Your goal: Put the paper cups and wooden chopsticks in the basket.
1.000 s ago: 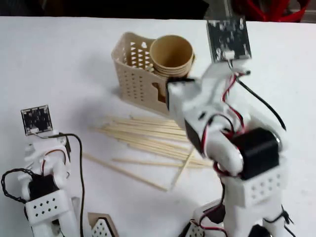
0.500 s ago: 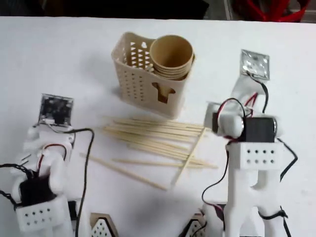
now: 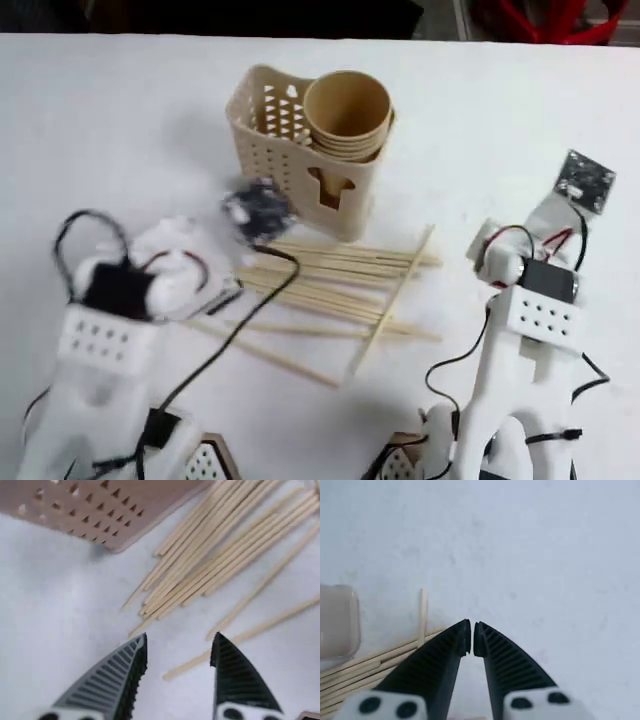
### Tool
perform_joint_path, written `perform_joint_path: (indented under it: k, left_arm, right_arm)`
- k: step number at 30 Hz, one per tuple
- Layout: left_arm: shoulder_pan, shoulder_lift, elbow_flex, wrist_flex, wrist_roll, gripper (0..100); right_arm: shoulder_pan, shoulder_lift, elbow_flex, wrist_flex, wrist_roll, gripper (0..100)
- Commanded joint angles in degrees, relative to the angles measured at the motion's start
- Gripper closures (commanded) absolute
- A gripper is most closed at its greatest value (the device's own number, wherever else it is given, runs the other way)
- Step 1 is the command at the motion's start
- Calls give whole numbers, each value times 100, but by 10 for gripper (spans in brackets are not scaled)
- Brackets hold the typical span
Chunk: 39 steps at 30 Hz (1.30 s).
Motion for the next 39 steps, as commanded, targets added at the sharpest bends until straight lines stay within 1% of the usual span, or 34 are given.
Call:
perform_joint_path:
  k: [1, 4, 7, 11, 14, 17, 23, 28, 30, 35, 39]
  left_arm:
    - [919, 664, -299, -123, -246, 765]
    - [1420, 1165, -158, -343, -281, 764]
    - [1710, 1657, 132, -897, -281, 766]
    - [2000, 2246, 413, -1741, -273, 766]
    - [2167, 2809, 396, -2066, -281, 766]
    - [2193, 3521, 211, -2365, -290, 766]
    - [2167, 4945, -703, -2330, -484, 766]
    - [2158, 5569, -1301, -2251, -448, 768]
    - [2158, 5684, -1415, -2215, -448, 795]
    - [2185, 5930, -1486, -2215, -484, 902]
    - [2176, 5947, -1459, -2198, -448, 941]
  right_arm:
    - [347, -84, -44, -171, 18, 971]
    - [523, -84, -44, -189, 18, 971]
    - [541, -84, -53, -180, 18, 971]
    - [549, -84, -53, -180, 26, 971]
    - [655, -84, -53, -171, 26, 971]
    - [725, -84, -53, -171, 26, 971]
    - [725, -84, -53, -171, 26, 971]
    - [725, -84, -53, -171, 35, 971]
    - [725, -84, -53, -171, 35, 971]
    - [725, -84, -53, -171, 44, 971]
    - [725, -84, -53, -171, 62, 971]
